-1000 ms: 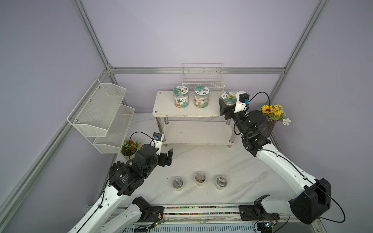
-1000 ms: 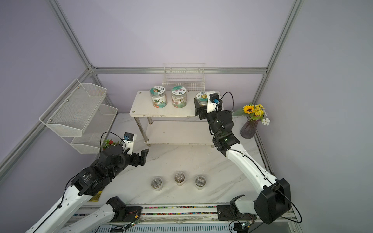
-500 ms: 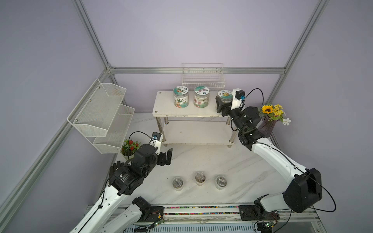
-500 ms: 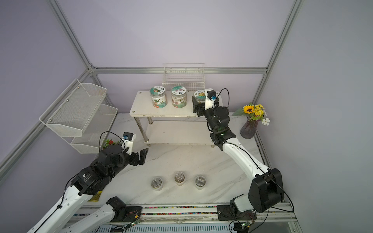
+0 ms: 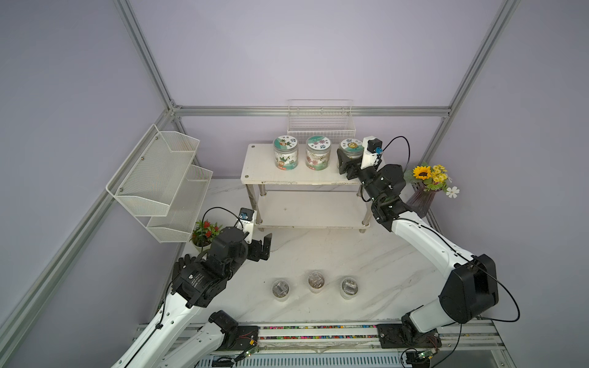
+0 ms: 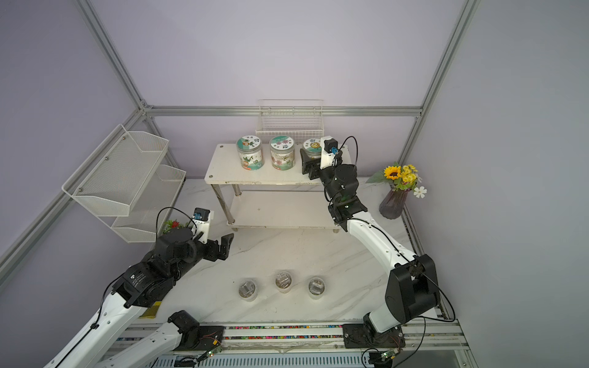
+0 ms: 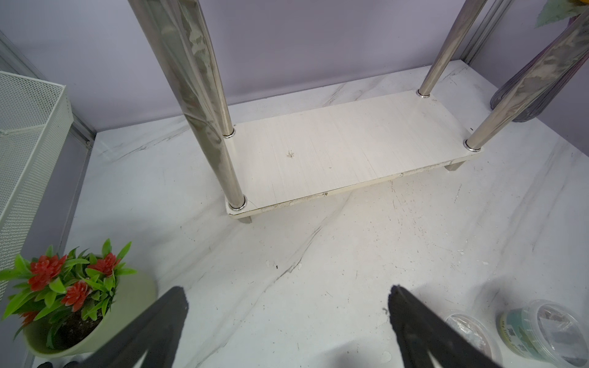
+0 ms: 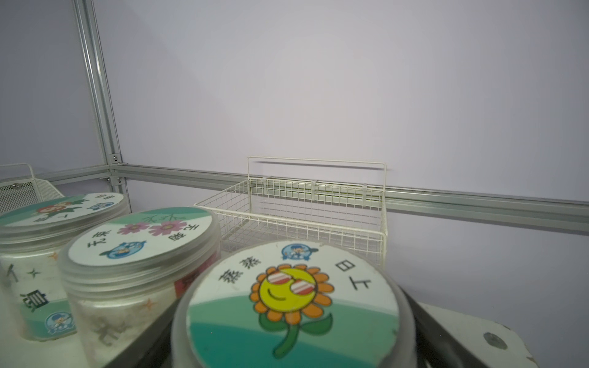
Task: Place the seed container on the shelf
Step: Place the seed jar on the shelf.
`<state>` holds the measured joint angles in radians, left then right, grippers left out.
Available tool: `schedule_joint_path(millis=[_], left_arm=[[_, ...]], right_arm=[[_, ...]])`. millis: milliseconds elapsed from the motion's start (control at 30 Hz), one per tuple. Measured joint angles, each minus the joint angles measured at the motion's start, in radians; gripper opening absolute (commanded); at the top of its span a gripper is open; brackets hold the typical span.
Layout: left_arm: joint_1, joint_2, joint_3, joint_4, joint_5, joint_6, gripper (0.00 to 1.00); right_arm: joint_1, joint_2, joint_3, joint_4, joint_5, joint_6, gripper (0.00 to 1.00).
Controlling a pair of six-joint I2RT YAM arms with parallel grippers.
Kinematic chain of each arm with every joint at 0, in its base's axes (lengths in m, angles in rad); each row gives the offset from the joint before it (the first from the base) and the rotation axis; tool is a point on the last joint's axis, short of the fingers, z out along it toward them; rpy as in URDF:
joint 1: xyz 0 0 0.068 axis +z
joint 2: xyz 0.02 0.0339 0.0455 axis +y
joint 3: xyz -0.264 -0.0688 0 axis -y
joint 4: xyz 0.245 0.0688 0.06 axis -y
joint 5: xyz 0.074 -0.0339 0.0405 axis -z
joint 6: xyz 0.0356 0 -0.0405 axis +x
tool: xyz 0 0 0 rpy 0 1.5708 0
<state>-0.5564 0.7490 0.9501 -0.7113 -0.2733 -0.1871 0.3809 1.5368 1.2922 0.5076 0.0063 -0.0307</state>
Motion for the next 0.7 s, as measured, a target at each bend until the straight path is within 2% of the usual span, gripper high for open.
schedule_joint_path(millis=[700], left_arm=[[0.019,0.016,0.000,0.014,0.027,0.015,1.00]], right_arm=[[-0.011,0.039,0.022,0.032,-0.003,0.000,0.64]])
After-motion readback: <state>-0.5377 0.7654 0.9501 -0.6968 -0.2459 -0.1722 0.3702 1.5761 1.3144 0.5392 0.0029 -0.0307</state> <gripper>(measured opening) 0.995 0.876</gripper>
